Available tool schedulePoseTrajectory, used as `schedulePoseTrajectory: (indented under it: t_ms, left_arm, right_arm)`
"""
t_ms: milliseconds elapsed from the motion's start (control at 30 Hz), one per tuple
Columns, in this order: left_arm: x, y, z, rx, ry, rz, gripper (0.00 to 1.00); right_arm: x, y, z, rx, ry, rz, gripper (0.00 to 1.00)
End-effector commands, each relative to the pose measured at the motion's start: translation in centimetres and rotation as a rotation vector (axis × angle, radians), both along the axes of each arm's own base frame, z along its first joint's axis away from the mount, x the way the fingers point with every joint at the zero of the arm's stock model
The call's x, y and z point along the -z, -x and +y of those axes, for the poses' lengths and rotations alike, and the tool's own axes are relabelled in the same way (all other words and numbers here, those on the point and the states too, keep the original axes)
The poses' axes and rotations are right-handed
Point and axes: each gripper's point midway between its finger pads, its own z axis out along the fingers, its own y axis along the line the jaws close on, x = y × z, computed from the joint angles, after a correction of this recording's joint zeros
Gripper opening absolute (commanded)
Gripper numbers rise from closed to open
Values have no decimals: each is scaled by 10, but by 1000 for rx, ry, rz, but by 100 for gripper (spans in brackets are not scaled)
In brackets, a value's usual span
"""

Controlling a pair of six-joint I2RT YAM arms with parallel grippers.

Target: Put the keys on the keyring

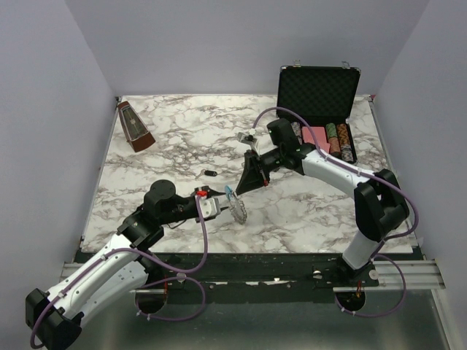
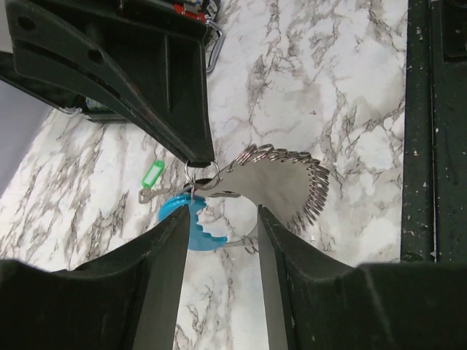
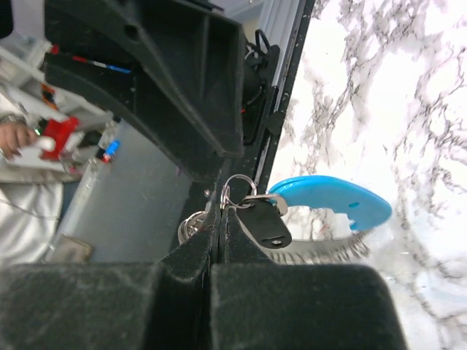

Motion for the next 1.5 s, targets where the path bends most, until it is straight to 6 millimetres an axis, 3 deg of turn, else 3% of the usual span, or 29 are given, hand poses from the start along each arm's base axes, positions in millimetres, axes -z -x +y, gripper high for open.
schedulePoseTrajectory:
  t_ms: [0,367,867,1300,1467]
  left_arm:
    - [-6,-9,1,-14,-12,-95,52]
    - [-18,-24,-9,-23,4,-124,43]
    - [-9,1,-18,116,3,-59,37]
    - [-8,-7,-24,112,-10,-43,37]
    - [-3,-5,-23,118,-25,-30,32]
  right_arm:
    - [-4,8,-7,-66,-23,-130,1]
    - [-2,14,-8,-100,-26,-222,1]
    - [-1,14,-6,-101,-25,-209,1]
    - [-1,16,-5,-107,-25,-193,1]
    - [-1,16,-5,-107,-27,-192,1]
